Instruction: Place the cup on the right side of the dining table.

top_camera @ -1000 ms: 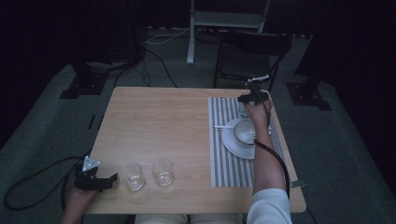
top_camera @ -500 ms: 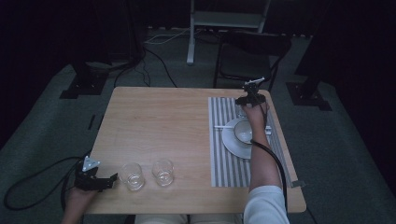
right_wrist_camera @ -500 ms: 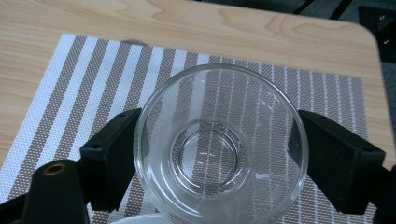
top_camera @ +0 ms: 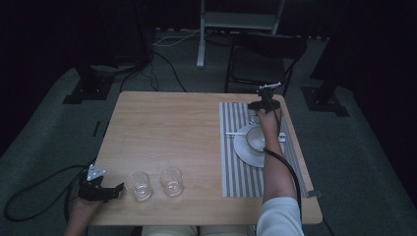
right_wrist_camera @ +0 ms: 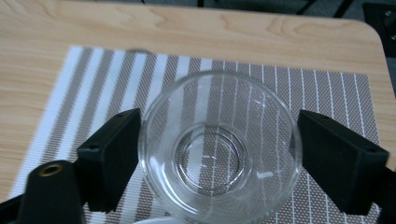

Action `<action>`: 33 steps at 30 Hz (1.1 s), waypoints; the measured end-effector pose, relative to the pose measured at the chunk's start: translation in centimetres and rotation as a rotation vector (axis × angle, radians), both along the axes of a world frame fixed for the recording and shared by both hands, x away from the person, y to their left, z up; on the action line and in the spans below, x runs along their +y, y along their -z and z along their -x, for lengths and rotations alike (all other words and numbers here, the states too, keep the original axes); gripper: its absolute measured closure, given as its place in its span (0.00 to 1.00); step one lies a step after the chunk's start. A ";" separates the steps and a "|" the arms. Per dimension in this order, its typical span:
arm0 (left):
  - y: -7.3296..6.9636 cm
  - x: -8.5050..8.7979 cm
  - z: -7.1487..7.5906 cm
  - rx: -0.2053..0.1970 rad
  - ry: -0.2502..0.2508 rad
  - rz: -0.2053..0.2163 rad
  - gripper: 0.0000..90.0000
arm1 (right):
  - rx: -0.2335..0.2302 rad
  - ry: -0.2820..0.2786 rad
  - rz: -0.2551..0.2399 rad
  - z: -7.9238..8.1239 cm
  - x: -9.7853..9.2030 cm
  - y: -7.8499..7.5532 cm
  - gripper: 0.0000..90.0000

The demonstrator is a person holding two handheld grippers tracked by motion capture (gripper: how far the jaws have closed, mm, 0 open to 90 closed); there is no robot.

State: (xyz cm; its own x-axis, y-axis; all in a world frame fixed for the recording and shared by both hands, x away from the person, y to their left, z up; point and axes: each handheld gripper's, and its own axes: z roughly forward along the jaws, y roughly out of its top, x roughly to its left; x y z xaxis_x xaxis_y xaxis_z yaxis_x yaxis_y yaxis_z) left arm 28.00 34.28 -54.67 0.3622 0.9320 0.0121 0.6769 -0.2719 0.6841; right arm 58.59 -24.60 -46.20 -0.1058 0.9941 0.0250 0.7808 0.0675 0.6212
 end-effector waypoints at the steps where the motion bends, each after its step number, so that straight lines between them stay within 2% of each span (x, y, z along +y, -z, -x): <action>1: 0.0 0.0 0.0 0.000 0.000 0.000 0.01 | 0.000 0.000 0.000 0.0 0.0 0.0 0.16; 3: 0.0 0.0 0.0 0.000 0.000 0.000 0.01 | 0.005 0.000 -0.013 0.2 -0.3 -0.3 0.14; 7: 0.0 0.0 0.0 0.000 -0.001 0.000 0.01 | 0.004 -0.008 0.010 0.4 -0.2 -0.5 0.14; 10: 0.0 0.0 0.0 0.000 -0.001 0.000 0.01 | -0.029 0.011 -0.029 1.4 -0.5 -0.7 0.14; 14: 0.0 0.0 0.0 0.000 0.000 0.000 0.01 | -0.039 0.009 -0.027 2.2 -0.5 -0.7 0.14; 22: 0.0 0.0 0.0 0.001 -0.001 0.000 0.01 | -0.078 -0.018 -0.028 3.9 -0.1 -0.9 0.14; 26: 0.0 0.0 0.0 0.001 -0.002 0.000 0.01 | -0.093 -0.031 -0.047 4.4 0.3 -1.1 0.14; 33: 0.0 -0.1 0.0 0.002 -0.002 -0.001 0.01 | -0.107 -0.095 -0.070 5.5 1.9 -1.2 0.14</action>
